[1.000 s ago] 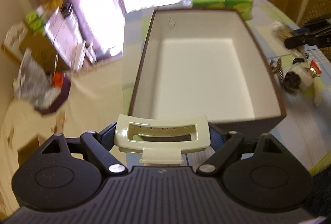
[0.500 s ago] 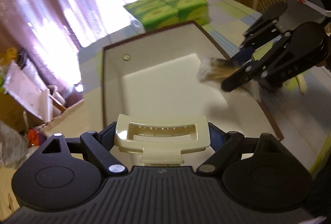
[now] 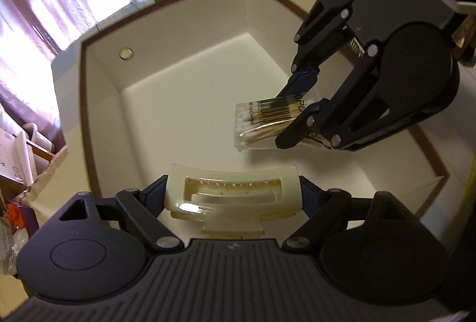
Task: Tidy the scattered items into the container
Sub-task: 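Carry both items over the brown box and open both grippers to drop them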
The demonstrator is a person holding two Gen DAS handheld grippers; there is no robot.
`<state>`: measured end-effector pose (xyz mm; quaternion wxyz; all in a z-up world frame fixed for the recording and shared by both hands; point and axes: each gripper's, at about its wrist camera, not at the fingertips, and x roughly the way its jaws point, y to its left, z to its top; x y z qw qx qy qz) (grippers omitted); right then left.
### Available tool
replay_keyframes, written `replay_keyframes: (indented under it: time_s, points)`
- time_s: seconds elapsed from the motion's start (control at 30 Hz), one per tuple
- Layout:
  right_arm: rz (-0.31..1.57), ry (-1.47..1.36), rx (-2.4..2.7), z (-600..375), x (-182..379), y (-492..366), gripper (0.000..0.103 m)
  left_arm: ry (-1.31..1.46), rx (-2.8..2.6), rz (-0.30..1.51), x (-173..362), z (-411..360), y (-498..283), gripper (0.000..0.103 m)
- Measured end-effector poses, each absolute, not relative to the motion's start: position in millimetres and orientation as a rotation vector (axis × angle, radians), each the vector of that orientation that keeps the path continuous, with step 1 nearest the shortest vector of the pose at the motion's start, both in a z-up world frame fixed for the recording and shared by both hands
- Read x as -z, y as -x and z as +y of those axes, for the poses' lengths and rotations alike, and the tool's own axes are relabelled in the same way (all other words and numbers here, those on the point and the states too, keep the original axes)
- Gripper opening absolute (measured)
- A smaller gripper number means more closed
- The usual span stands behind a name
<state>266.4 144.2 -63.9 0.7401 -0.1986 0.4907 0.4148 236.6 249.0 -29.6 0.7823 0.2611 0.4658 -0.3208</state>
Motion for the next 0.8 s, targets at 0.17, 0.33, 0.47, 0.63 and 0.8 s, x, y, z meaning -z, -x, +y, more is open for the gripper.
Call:
replay_keyframes:
  time_s: [0.17, 0.33, 0.47, 0.63, 0.8]
  points:
    - [1.071, 0.491, -0.923, 143.1, 69.4, -265.0, 0.029, -0.598, 0.726, 1.028, 43.9, 243.7, -237.9, 0.085]
    - [1.049, 0.53, -0.943, 138.1, 69.3, -263.0, 0.029, -0.617, 0.736, 1.04, 50.5, 243.5, -239.0, 0.086]
    - [1.037, 0.54, -0.968, 131.9, 67.0, -260.9, 0.049, -0.619, 0.74, 1.032, 49.5, 245.3, -238.7, 0.093]
    - [0.964, 0.555, -0.999, 125.2, 56.9, -251.3, 0.09, -0.615, 0.736, 1.036, 49.6, 246.1, -239.1, 0.096]
    - [0.961, 0.556, -0.995, 134.2, 53.1, -251.0, 0.09, -0.614, 0.721, 1.042, 51.1, 240.0, -244.4, 0.097]
